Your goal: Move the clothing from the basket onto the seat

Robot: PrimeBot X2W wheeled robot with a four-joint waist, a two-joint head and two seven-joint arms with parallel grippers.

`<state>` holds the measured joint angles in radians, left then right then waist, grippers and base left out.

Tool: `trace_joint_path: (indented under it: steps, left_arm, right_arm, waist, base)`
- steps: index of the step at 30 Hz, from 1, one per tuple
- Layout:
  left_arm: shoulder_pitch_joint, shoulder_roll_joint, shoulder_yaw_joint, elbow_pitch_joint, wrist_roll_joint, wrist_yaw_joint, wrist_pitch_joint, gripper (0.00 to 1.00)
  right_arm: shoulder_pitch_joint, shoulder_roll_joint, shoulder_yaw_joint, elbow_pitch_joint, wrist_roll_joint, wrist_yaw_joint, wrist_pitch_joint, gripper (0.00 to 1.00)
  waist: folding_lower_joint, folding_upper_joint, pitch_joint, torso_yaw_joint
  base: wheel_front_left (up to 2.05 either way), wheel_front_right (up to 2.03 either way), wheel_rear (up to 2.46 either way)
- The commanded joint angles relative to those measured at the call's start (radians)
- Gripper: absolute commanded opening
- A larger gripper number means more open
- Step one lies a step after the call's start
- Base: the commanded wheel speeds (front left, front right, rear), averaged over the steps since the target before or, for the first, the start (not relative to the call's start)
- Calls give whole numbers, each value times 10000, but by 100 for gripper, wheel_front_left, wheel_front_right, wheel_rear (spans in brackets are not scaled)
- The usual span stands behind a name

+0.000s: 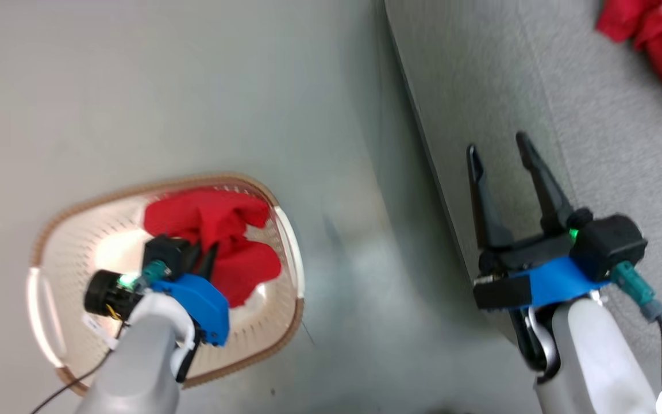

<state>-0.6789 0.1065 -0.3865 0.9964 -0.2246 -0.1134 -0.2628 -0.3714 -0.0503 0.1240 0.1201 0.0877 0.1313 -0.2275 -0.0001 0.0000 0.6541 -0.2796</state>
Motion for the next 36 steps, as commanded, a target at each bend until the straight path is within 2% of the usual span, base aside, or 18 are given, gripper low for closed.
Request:
trace_joint_path:
  steps: [1,11,20,28,36]
  left_arm:
    - [380,-97,-111,-206,67,-54,-30,0]
    - [1397,-360,-604,-1434,-194,-173,-29,0]
    - [1425,-403,-1549,-2538,-836,-180,-31,0]
    - [768,-444,-2393,-3039,-1724,-180,-31,0]
    - [-14,-478,-3096,-3141,-2308,-181,-30,0]
  right_arm:
    - [352,1,-33,125,-84,-11,102,100]
    - [1544,-1,-126,266,-371,-11,799,100]
    - [2209,0,6,302,-159,-11,1184,100]
    - [2637,0,15,405,10,-11,1399,100]
    - [2754,0,100,438,63,-11,1479,100]
  waist:
    - [1,0,-1506,587]
    - [1,0,-4037,1547]
    - [1,0,-5650,2198]
    - [1,0,-6460,2533]
    - [1,0,-6683,2608]
  base:
    - [0,0,0]
    - [0,0,0]
    - [0,0,0]
    - [0,0,0]
    - [0,0,0]
